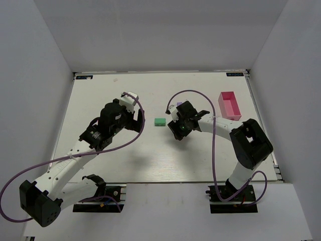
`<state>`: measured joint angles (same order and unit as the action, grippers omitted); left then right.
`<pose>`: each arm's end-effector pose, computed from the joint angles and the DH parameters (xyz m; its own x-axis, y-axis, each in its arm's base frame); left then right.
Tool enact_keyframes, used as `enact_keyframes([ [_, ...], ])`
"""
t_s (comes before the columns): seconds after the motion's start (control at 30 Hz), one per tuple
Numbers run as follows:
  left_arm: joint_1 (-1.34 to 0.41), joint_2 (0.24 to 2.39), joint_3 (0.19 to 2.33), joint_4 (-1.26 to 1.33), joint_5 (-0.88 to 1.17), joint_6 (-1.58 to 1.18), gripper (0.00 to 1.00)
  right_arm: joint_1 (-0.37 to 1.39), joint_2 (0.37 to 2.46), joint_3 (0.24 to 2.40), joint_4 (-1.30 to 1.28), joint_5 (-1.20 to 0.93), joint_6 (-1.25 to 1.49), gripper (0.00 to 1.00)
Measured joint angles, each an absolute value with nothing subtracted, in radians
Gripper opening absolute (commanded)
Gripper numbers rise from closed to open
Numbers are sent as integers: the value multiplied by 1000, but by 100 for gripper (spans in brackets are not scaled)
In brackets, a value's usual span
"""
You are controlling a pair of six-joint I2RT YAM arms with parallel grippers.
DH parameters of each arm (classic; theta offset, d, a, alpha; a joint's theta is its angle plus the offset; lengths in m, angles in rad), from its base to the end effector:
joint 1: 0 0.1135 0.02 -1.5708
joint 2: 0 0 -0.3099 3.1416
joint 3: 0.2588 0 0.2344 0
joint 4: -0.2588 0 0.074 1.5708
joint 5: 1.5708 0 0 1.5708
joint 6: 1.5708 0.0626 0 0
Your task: Build the wood block tower
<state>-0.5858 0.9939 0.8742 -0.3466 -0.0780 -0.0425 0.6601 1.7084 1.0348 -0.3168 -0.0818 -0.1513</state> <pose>0.1735 -0.1092 0.3444 -0.3952 0.2114 -0.8939 0.4768 0.8790 -0.0029 0.2748 0.2198 0.2119 -0.5556 -0.6214 -0.5524 -0.7387 0.6739 -0.0151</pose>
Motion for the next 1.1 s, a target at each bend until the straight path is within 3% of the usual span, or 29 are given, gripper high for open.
enact_keyframes([
  [0.77, -586, 994, 874, -347, -72, -43, 100, 662, 1707, 1038, -311, -47, -160, 35],
  [1.1, -586, 994, 874, -347, -67, -42, 100, 661, 1608, 1036, -342, -93, -244, 33],
])
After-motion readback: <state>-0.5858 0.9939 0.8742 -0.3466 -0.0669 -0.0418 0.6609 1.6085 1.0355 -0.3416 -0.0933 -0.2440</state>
